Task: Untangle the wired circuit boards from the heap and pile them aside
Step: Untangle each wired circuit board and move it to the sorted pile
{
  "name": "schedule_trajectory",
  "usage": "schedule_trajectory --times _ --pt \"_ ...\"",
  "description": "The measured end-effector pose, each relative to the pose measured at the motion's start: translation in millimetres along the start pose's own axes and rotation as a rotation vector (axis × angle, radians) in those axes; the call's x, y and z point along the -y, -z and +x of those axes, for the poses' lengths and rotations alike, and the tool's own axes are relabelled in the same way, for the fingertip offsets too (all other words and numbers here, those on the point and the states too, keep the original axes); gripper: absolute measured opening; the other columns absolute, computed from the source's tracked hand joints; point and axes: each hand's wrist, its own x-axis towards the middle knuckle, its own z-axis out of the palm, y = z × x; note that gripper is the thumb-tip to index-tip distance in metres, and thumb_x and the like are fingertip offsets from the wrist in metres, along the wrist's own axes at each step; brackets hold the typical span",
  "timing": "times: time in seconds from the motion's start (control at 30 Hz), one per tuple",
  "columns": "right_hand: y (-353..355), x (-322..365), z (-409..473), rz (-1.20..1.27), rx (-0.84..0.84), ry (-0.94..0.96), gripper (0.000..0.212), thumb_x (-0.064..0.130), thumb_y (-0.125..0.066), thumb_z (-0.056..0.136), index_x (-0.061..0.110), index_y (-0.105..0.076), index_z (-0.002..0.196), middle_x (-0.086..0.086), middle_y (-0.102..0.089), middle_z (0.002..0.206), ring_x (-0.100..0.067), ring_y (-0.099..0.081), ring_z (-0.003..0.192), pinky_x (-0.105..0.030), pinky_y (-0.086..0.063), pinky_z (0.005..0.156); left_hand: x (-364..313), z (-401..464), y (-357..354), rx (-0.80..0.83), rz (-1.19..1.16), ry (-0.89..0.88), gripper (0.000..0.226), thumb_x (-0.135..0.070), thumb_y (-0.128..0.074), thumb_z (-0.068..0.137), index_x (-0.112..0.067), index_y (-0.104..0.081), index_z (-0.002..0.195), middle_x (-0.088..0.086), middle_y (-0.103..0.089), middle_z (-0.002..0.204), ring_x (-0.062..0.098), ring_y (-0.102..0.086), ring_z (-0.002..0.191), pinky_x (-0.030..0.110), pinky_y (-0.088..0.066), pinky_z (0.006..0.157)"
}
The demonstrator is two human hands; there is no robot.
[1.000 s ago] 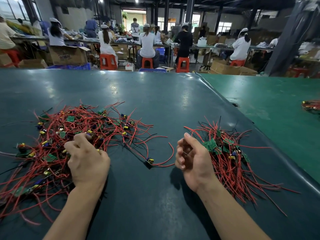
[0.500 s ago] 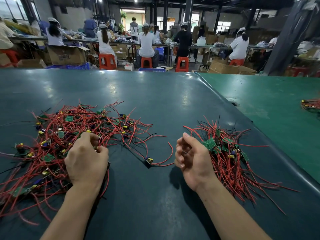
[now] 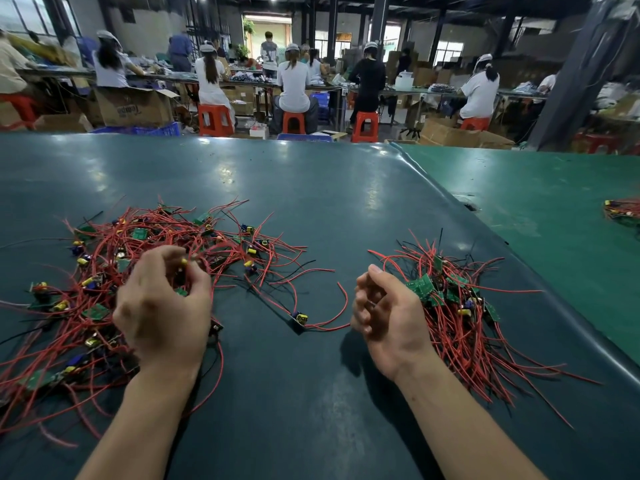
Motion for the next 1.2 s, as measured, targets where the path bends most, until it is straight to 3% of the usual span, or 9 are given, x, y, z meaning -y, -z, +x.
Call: schedule_trajectory --times 0.13,0.27,0.37,0.5,0.67,0.77,0.83,1.03,1.2 --pt "0 1 1 -0.039 0.058 -0.013 0.024 0.034 -0.062 0.08 0.018 -0.065 0.062 0.0 -0.052 0.057 -0.01 -0.038 0.039 -0.019 -0.025 0.037 -10 0 1 -0.166 -0.269 -0.419 0.009 -0.001 -0.068 0.089 0.002 -0.065 0.097 0.013 -0.07 0.102 0.03 -0.063 0.095 0.035 -0.046 0.092" --pt "-7 -7 -6 -0.287 0.277 -0.107 0.034 0.045 -0.061 0.075 0.014 -0.072 0.084 -0.002 -0.061 0.067 -0.011 -0.047 0.043 -0.017 -0.031 0.037 -37 -23 -2 -0.008 -0.614 -0.522 0.027 0.009 -0.069 0.081 -0.003 -0.06 0.103 0.013 -0.068 0.108 0.029 -0.067 0.1 0.039 -0.05 0.087" --pt "-13 -14 -10 -0.317 0.388 -0.143 0.051 0.046 -0.06 0.08 0.006 -0.066 0.111 -0.006 -0.071 0.091 -0.015 -0.062 0.057 -0.019 -0.04 0.037 -47 -37 -8 0.084 -0.755 -0.468 0.028 0.009 -0.068 0.081 -0.004 -0.059 0.105 0.015 -0.066 0.107 0.028 -0.066 0.102 0.038 -0.051 0.087" --pt "-11 -9 -9 -0.135 0.281 -0.056 0.034 0.027 -0.065 0.077 0.013 -0.065 0.109 -0.008 -0.073 0.102 -0.015 -0.065 0.06 -0.02 -0.041 0.039 -52 -44 -14 0.157 -0.855 -0.197 0.027 0.001 -0.063 0.089 -0.013 -0.057 0.11 0.003 -0.061 0.11 0.029 -0.063 0.101 0.039 -0.051 0.087" --pt "-2 -2 1 0.03 0.041 0.013 0.027 0.016 -0.065 0.079 0.017 -0.063 0.106 -0.003 -0.071 0.075 -0.011 -0.055 0.046 -0.018 -0.036 0.036 -57 -41 -22 0.355 -1.007 0.471 0.031 0.006 -0.059 0.092 -0.016 -0.063 0.114 -0.003 -0.066 0.093 0.01 -0.065 0.086 0.024 -0.055 0.083" --pt "1 0 1 0.004 0.052 0.022 0.024 0.02 -0.069 0.072 0.016 -0.069 0.096 -0.002 -0.067 0.068 -0.009 -0.051 0.044 -0.017 -0.033 0.036 -56 -33 -23 0.514 -1.237 0.935 0.027 0.005 -0.05 0.095 -0.012 -0.068 0.106 0.001 -0.066 0.083 0.013 -0.062 0.072 0.025 -0.057 0.07" --pt "3 -1 1 -0.071 0.07 0.025 0.012 0.018 -0.071 0.076 0.016 -0.072 0.087 -0.004 -0.066 0.066 -0.009 -0.049 0.042 -0.017 -0.031 0.035 -59 -30 -20 0.633 -1.332 1.125 0.024 0.002 -0.049 0.093 -0.007 -0.068 0.104 0.003 -0.067 0.075 0.013 -0.063 0.066 0.024 -0.057 0.066" --pt "-3 -11 -5 -0.48 0.129 0.178 0.014 0.01 -0.07 0.088 0.019 -0.074 0.078 0.003 -0.069 0.07 -0.002 -0.056 0.053 -0.015 -0.043 0.046 -63 -31 -14 0.803 -1.38 1.259 0.023 -0.014 -0.065 0.071 -0.008 -0.062 0.092 0.006 -0.061 0.075 0.012 -0.061 0.057 0.019 -0.053 0.056" --pt "-5 -11 -7 -0.465 0.267 0.04 0.008 0.01 -0.067 0.09 0.015 -0.073 0.087 -0.003 -0.069 0.069 -0.003 -0.053 0.045 -0.013 -0.038 0.038 -61 -29 -15 0.831 -1.439 1.304 0.014 -0.016 -0.065 0.071 -0.008 -0.062 0.082 0.005 -0.061 0.068 0.011 -0.062 0.057 0.018 -0.055 0.058"
